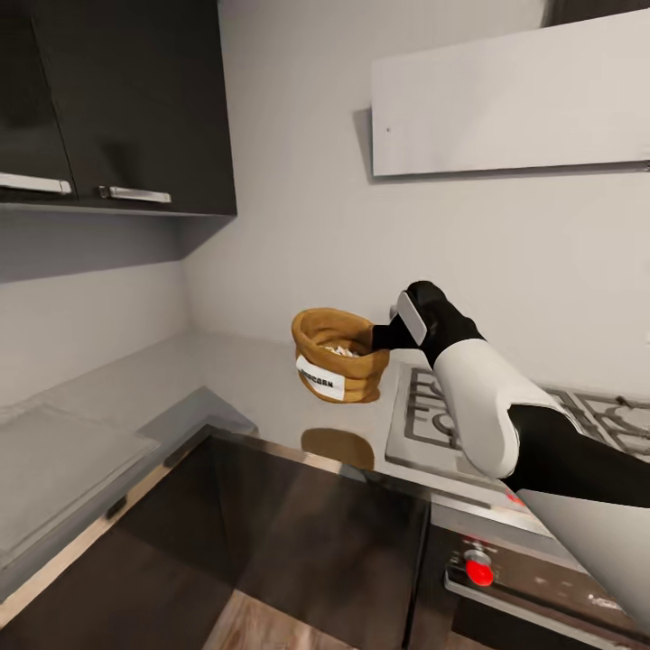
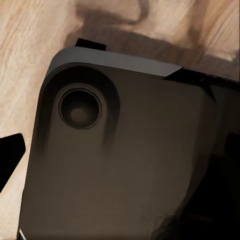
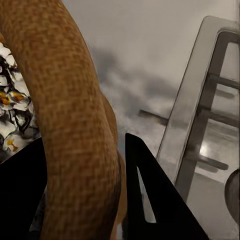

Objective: In the kitchen, take the popcorn bag from the countertop, put it into the microwave, and heat it until the popcorn is cooked so the cooked popcorn ends up inside the bag.

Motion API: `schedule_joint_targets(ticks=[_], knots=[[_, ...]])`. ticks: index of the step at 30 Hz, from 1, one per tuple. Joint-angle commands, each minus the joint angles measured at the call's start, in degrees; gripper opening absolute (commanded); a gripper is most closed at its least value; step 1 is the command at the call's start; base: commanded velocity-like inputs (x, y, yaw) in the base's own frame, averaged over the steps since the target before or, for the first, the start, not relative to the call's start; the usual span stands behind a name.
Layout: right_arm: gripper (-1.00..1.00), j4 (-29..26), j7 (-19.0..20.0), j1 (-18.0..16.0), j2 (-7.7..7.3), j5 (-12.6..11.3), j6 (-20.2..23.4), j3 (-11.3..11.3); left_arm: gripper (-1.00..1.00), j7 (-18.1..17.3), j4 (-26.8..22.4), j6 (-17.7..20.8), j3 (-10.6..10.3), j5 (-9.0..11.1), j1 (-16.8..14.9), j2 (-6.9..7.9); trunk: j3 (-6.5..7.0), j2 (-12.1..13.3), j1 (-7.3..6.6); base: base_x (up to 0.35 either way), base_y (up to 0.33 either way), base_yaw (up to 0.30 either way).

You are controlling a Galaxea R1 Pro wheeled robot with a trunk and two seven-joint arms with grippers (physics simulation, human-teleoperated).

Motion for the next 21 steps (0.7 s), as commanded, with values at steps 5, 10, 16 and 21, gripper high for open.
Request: schedule_joint_targets(ticks=[5,10,16,21], knots=[[-1.00,-0.06,-0.19,-0.04,0.09,0.18,0.17,-0.40,1.00,0.05,-0.03,-0.17,-0.02,0.26,-0.01,-0.01,-0.06,-0.04,-0.04,-0.346,0.000,0.000],[-1.00,-0.04,-0.19,-0.04,0.09,0.17,0.17,-0.35,1.00,0.10,-0.03,-0.16,-0.02,0.27,-0.01,-0.01,-0.06,-0.04,-0.04,-0.346,0.000,0.000],[-1.00,0.03,-0.19,-0.06,0.09,0.13,0.17,-0.32,1.00,0.12,-0.03,-0.18,-0.02,0.27,-0.01,-0.01,-0.06,-0.04,-0.04,-0.346,0.000,0.000],[-1.00,0.03,-0.19,-0.04,0.09,0.13,0.17,-0.31,1.00,0.11,-0.03,-0.14,-0.02,0.27,-0.01,-0.01,-0.06,-0.04,-0.04,-0.346,0.000,0.000]])
